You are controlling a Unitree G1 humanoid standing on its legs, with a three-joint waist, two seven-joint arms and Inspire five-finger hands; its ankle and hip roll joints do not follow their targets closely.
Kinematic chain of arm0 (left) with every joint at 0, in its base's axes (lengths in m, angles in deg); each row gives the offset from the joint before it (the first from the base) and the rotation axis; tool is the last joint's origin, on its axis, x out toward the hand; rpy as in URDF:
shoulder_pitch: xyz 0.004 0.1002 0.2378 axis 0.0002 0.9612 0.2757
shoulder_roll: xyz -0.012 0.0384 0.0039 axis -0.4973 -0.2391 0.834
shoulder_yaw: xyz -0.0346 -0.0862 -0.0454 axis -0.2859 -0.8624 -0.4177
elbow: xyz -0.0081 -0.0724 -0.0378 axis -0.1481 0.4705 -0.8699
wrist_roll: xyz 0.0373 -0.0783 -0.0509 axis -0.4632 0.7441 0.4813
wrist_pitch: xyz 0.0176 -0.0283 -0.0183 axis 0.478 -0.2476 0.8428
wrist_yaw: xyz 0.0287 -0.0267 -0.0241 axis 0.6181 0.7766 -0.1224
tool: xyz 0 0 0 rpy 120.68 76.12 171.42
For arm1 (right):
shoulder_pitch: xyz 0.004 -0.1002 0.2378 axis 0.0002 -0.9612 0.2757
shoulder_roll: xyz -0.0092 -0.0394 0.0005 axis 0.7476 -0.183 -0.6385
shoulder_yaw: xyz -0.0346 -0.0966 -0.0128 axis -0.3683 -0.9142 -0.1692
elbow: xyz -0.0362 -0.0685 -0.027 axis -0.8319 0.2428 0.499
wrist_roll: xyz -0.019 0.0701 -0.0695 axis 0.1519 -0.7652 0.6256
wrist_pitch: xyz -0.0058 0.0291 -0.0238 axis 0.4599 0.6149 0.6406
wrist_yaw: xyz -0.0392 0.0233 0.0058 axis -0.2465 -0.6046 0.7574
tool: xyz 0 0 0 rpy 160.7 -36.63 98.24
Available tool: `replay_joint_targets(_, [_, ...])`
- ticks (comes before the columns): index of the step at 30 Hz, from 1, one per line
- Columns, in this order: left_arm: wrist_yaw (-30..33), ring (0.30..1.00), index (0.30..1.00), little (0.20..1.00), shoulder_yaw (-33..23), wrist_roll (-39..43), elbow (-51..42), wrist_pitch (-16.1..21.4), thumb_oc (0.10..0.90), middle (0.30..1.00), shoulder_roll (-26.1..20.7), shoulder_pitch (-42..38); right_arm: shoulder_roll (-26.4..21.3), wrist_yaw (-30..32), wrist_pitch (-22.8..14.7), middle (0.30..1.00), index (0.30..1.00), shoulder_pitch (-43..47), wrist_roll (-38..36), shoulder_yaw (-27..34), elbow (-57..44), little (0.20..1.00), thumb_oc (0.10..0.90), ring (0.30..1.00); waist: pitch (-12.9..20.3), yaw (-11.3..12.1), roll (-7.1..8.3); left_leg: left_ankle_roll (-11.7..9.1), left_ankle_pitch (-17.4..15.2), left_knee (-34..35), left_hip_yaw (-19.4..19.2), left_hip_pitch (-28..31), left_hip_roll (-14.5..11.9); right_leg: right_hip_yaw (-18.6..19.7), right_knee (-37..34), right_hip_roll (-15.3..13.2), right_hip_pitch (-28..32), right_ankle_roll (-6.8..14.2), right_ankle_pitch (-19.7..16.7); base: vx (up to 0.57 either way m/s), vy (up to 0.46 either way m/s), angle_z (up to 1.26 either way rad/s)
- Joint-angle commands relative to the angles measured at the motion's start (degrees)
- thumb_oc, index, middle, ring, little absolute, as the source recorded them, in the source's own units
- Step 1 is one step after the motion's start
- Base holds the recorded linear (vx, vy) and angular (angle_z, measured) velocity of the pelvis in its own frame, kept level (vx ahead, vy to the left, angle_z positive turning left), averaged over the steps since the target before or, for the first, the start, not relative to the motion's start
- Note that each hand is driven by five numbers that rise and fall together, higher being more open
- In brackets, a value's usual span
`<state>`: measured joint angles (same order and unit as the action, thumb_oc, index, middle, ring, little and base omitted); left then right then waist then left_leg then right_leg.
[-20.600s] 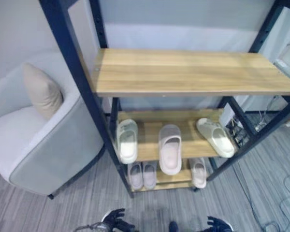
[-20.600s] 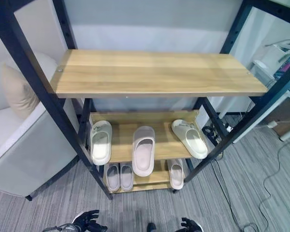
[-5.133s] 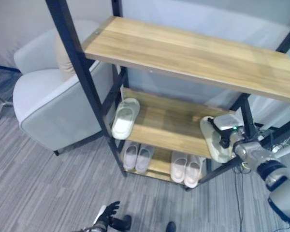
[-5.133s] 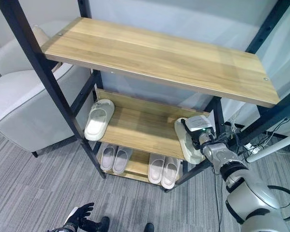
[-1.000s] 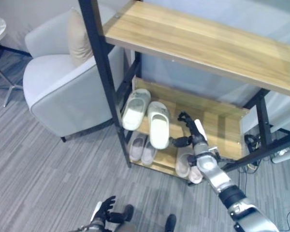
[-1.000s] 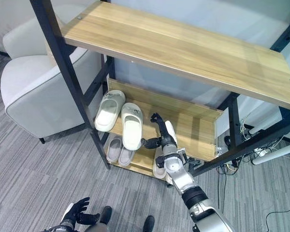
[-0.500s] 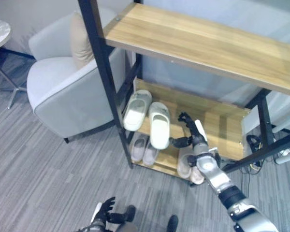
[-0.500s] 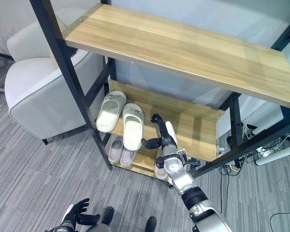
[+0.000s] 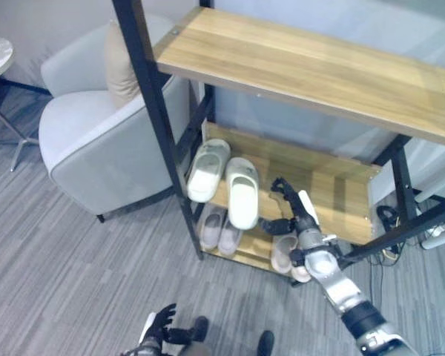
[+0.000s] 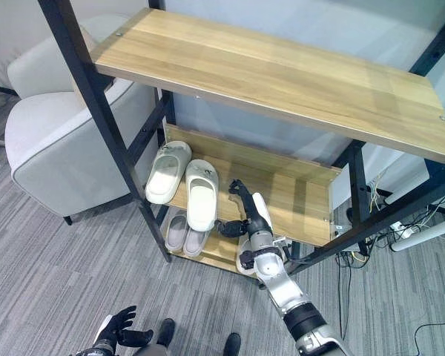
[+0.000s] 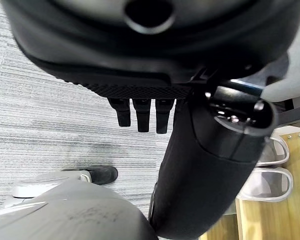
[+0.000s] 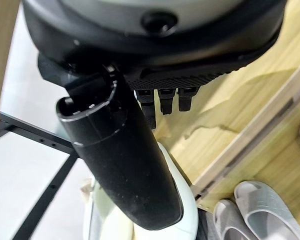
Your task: Arrange the slippers neatly on the shoe rack.
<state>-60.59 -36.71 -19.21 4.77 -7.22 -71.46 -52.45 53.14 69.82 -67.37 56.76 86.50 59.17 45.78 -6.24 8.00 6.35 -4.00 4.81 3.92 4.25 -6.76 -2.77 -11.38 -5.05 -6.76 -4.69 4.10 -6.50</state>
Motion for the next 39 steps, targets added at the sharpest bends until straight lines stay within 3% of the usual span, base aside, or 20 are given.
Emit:
replay_joint_targets(1, [-0.2,0.900,0.900,0.900,1.7,-1.7,2.2,1.3,0.800,0.900,1.6,-1.1,-4.2,-1.7,-7.5,0.900,0.900,2.1,-2.1,5.3,-11.0,0.900,0.800,0.900,1.9,-0.4,-1.05,2.2,-6.4,1.1,-1.5,3.8,1.7,0.5,0.5,-1.8,3.3,4.0,4.8,0.01,-0.015,-0.04])
replay_joint_targets(6, [-1.7,0.900,0.900,0.900,1.7,-2.4,1.7,1.7,0.800,0.900,1.9,-0.8,-10.7,-8.4,-10.2,0.900,0.900,-3.0,-5.8,5.6,-21.0,0.900,0.800,0.900,2.4,-1.8,-1.06,1.8,-6.3,1.1,-1.9,4.4,1.3,0.7,0.5,-1.4,3.6,3.9,5.1,0.00,-0.015,-0.04])
replay_joint_targets(14, [-3.7,0.900,0.900,0.900,2.1,-3.1,3.2,2.2,0.800,0.900,2.4,-0.8,-18.3,-17.7,-11.9,0.900,0.900,-9.2,-17.0,5.6,-28.3,0.900,0.800,0.900,2.9,-3.6,-1.30,1.1,-6.0,1.1,-2.4,4.8,0.7,0.9,0.6,-1.1,3.7,3.7,5.2,-0.01,-0.018,-0.02])
replay_joint_targets(16, [-4.8,0.900,0.900,0.900,2.3,-2.9,4.2,2.5,0.800,0.900,2.6,-1.2,-21.6,-22.4,-11.4,0.900,0.900,-10.4,-22.5,4.1,-28.9,0.900,0.800,0.900,3.1,-4.1,-1.53,0.8,-5.6,1.1,-2.5,4.8,0.5,0.9,0.6,-0.9,3.7,3.7,5.2,-0.02,-0.022,-0.01])
replay_joint_targets(20, [-5.9,0.900,0.900,0.900,2.8,-2.7,5.1,3.0,0.800,0.900,3.0,-1.5,-27.0,-26.8,-10.7,0.900,0.900,-11.3,-26.2,2.1,-30.1,0.900,0.800,0.900,3.5,-4.8,-1.79,0.3,-5.2,1.1,-2.4,4.5,0.1,0.6,0.7,-0.6,3.8,3.4,5.4,-0.01,-0.015,0.00])
replay_joint_targets(23, [-6.4,0.900,0.900,0.900,3.2,-2.5,5.5,3.2,0.800,0.900,3.1,-1.6,-30.3,-29.2,-10.2,0.900,0.900,-11.1,-27.7,0.5,-30.6,0.900,0.800,0.900,3.6,-5.0,-1.85,0.0,-5.0,1.1,-2.3,4.4,0.0,0.4,0.7,-0.4,3.8,3.3,5.5,0.00,0.000,0.00])
replay_joint_targets(24, [-7.1,0.900,0.900,0.900,3.4,-2.4,6.0,3.4,0.800,0.900,3.1,-1.7,-34.2,-31.1,-9.8,0.900,0.900,-9.8,-28.3,-1.8,-31.2,0.900,0.800,0.900,3.7,-5.0,-1.86,-0.3,-4.7,1.1,-2.2,4.3,-0.2,0.2,0.7,-0.3,3.8,3.3,5.6,0.00,0.000,0.00])
replay_joint_targets(27, [-7.7,0.900,0.900,0.900,3.9,-2.6,7.1,3.7,0.800,0.900,3.3,-2.1,-38.7,-33.5,-9.1,0.900,0.900,-8.0,-28.2,-5.2,-30.8,0.900,0.800,0.900,3.9,-4.9,-1.69,-0.5,-4.6,1.1,-2.1,4.4,-0.5,0.0,0.6,-0.1,3.9,3.2,5.7,0.00,0.000,0.00])
replay_joint_targets(32, [-8.2,0.900,0.900,0.900,4.8,-2.5,8.2,4.0,0.800,0.900,3.8,-2.6,-38.8,-34.2,-8.7,0.900,0.900,-3.8,-26.1,-10.3,-27.0,0.900,0.800,0.900,3.8,-4.7,-1.78,-0.7,-4.4,1.1,-2.0,4.4,-1.0,-0.2,0.5,0.2,4.0,3.0,5.9,0.00,0.000,0.00])
replay_joint_targets(39, [-8.1,0.900,0.900,0.900,6.6,-2.8,8.8,4.2,0.800,0.900,4.2,-3.4,-29.8,-30.9,-9.5,0.900,0.900,4.2,-16.7,-16.9,-16.2,0.900,0.800,0.900,3.2,-3.0,-1.44,-0.6,-4.3,1.1,-1.3,4.1,-1.1,-0.9,0.4,0.5,4.1,2.8,6.2,0.00,0.000,0.00])
